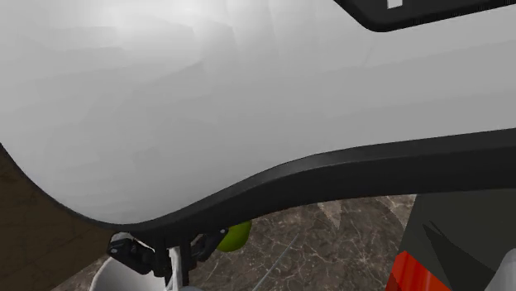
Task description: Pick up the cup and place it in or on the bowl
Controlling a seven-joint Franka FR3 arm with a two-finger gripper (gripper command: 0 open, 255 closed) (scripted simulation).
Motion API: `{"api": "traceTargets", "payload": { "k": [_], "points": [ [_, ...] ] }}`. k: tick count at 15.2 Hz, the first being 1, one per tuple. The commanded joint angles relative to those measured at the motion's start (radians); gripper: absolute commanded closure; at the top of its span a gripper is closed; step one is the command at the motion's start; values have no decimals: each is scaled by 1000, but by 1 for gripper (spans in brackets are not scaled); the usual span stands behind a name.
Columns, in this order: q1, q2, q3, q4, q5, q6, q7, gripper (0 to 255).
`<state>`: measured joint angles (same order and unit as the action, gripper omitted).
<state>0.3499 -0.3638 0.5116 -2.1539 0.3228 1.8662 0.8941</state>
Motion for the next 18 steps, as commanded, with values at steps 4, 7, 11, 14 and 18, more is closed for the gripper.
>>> {"api": "traceTargets", "payload": {
  "k": [4, 7, 11, 14, 18],
  "points": [
    [3, 6, 10, -62, 7, 68, -10, 255],
    [5, 14, 17, -95, 10, 109, -14, 255],
    [6, 29, 28, -137, 14, 165, -19, 255],
    [6, 34, 31, -149, 15, 182, -20, 255],
    [6, 34, 31, -149, 15, 182, -20, 255]
  ]
}}
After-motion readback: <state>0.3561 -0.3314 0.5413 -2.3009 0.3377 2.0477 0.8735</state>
